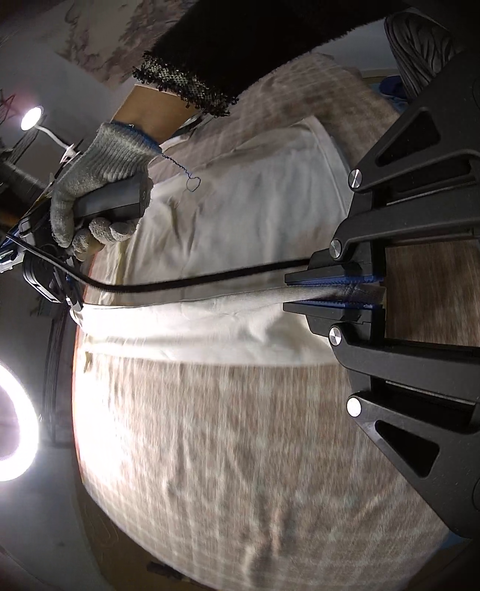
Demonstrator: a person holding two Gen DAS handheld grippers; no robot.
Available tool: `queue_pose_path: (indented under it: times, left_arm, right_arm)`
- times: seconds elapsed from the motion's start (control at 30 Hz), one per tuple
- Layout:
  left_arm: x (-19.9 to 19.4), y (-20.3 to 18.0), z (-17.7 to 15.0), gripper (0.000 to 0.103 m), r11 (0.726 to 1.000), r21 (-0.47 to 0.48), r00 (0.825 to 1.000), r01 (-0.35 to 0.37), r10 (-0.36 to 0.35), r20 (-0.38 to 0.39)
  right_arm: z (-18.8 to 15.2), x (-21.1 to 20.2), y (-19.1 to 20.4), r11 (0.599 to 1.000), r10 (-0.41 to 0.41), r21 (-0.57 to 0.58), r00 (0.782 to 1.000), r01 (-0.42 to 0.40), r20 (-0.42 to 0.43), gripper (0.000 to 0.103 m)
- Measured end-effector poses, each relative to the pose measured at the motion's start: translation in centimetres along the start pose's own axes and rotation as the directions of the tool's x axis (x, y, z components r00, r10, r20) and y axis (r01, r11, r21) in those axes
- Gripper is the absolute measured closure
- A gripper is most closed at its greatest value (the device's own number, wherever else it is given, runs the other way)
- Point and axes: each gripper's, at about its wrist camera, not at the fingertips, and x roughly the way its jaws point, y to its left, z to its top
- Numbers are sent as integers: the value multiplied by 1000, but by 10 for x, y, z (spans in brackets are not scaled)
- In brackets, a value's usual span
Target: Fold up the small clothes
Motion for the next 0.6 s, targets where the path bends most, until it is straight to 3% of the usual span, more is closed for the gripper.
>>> queue_pose_path:
  times: [0.2,0.5,0.6]
  left_arm:
    - [22,-22,0,98,1000,1,998,27,-27,-49]
    - [47,-32,-6,98,998,1,992,61,-60,-115]
    - [45,-36,-10,83,995,17,988,94,-91,-123]
  right_arm:
    - [-6,6,-33,999,-18,45,1000,18,5,103]
    - [-8,9,-42,999,-10,51,1000,10,11,103]
    - [-10,-13,-54,997,5,76,999,-8,41,102]
